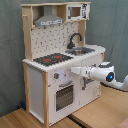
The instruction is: Play with the kitchen
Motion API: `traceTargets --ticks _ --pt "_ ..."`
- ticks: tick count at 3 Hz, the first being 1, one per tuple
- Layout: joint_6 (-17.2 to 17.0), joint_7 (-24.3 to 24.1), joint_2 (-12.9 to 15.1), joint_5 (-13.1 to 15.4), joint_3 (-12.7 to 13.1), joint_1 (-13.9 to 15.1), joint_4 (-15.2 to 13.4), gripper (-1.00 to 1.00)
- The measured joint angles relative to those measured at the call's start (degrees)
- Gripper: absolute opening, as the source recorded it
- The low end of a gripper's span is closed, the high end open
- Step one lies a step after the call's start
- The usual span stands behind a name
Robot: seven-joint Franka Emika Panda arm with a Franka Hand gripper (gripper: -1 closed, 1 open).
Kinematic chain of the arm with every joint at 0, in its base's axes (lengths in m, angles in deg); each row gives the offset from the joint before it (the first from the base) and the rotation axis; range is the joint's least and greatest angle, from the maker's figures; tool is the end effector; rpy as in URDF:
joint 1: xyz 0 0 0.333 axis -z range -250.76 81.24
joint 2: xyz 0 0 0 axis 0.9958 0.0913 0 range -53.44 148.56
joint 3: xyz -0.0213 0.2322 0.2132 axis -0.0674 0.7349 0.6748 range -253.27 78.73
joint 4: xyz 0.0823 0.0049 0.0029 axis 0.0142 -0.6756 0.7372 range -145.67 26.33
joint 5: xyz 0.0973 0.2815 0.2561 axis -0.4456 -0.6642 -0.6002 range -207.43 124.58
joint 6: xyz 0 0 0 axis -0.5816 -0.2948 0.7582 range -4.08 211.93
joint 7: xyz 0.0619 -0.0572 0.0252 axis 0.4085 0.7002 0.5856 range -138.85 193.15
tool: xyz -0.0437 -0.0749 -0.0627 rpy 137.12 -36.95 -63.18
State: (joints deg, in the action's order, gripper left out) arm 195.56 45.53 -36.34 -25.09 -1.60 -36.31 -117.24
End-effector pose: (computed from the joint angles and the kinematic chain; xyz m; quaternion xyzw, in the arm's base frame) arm 0.3469 0.3529 0.3408 0.3773 0.6381 0.3654 0.5630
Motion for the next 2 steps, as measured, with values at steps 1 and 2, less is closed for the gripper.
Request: traceTargets --ticks 1,2 --pt "0.1 -6.6 0.0 -0.1 0.0 0.0 0.0 -1.0" --pt "0.1 -13.9 0.0 -0.2 0.0 0.0 0.0 -1.0"
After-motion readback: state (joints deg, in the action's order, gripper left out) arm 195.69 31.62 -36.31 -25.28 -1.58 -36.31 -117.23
